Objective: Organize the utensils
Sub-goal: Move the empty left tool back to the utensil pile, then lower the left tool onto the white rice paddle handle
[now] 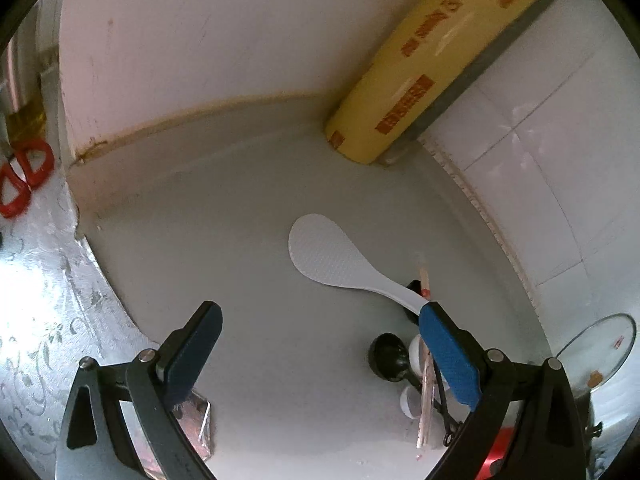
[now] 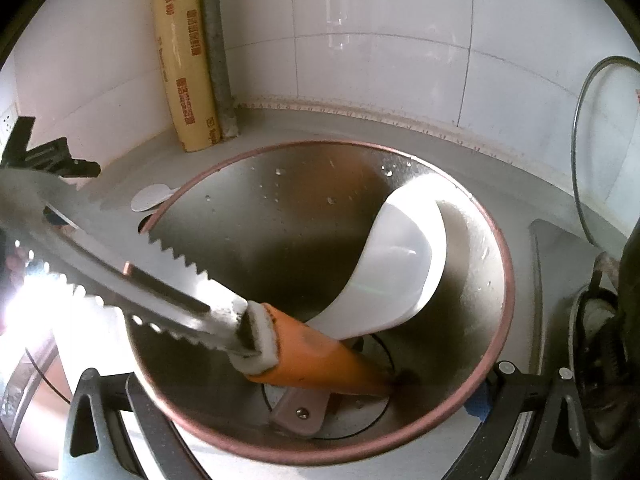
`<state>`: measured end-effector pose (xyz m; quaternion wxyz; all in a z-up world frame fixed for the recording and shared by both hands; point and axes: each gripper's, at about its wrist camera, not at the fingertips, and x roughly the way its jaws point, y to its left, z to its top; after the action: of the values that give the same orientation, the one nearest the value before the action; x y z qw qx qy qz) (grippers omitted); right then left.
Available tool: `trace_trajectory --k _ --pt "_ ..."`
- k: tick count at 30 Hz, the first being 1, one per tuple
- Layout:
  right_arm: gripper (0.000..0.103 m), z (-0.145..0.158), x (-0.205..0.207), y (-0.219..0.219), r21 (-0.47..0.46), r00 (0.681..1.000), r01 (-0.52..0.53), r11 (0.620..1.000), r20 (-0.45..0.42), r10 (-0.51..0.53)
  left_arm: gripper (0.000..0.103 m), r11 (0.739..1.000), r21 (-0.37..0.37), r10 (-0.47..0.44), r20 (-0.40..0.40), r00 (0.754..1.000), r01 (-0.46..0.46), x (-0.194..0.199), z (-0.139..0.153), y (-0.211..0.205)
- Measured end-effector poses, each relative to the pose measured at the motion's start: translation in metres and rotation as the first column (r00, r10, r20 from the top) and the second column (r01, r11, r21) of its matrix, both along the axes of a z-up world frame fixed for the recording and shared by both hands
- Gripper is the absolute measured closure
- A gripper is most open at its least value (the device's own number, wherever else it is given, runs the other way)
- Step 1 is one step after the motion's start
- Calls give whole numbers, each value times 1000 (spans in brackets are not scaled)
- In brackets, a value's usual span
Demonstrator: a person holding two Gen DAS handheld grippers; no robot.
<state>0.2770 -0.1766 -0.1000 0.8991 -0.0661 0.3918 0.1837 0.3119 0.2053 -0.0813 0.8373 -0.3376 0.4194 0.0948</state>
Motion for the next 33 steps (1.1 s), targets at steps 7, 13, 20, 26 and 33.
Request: trace_trajectory --k 7,13,20,26,33 --pt "0 -3 4 -1 12 1000 7 1000 -16 -6 5 991 -131 -4 -14 1000 2 10 -15 25" --pt "0 -5 6 0 8 1000 5 1000 -25 -5 20 974 -228 -6 -27 1000 -1 27 -27 42" --pt "0 -8 10 2 3 999 10 1000 -39 -10 26 969 -245 -35 -37 999 25 45 -35 50" --pt "0 -9 12 5 -14 999 20 1000 -41 -21 41 966 -251 -74 -69 995 54 63 -47 54" --pt "0 -8 13 6 -35 998 35 999 -43 -37 62 966 -238 -128 -85 988 105 83 -54 59"
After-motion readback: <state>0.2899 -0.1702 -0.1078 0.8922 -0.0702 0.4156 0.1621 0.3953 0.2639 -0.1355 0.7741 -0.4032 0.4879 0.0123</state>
